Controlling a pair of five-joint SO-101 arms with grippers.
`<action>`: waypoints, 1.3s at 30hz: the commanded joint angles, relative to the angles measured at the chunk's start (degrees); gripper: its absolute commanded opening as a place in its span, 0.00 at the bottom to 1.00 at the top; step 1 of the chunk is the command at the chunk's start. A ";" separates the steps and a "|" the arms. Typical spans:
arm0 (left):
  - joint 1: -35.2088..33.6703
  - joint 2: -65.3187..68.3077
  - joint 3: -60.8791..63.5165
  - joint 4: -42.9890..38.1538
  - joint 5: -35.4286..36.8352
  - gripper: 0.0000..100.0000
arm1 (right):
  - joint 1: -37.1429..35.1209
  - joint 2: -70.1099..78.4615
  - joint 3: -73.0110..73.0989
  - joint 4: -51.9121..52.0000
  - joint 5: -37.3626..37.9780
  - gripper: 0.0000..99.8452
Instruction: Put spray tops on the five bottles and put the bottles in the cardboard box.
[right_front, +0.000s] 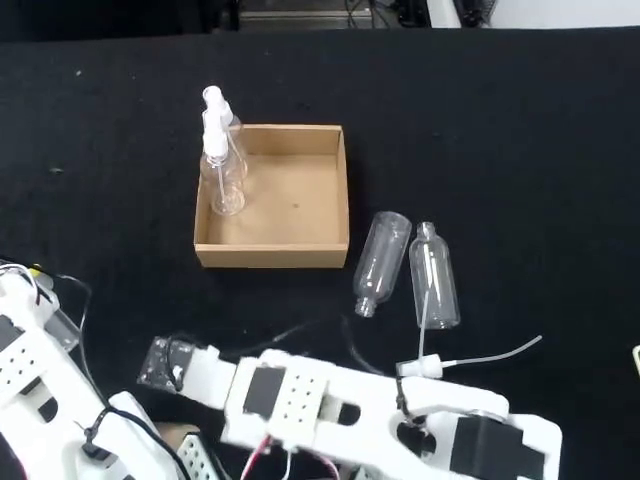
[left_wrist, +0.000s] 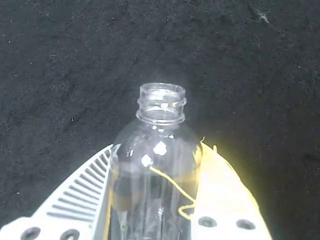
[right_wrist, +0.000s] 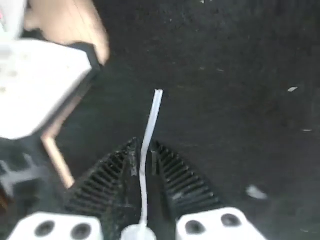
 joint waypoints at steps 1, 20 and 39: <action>-0.31 -1.05 -2.77 -1.05 0.53 0.03 | 8.79 -0.31 -3.47 2.90 5.80 0.01; -0.31 -1.14 -1.54 -1.49 0.26 0.03 | 22.86 -0.57 -23.25 21.19 12.48 0.15; -0.04 -1.14 -1.54 -1.23 0.26 0.03 | 28.48 -26.86 5.76 19.43 27.60 0.25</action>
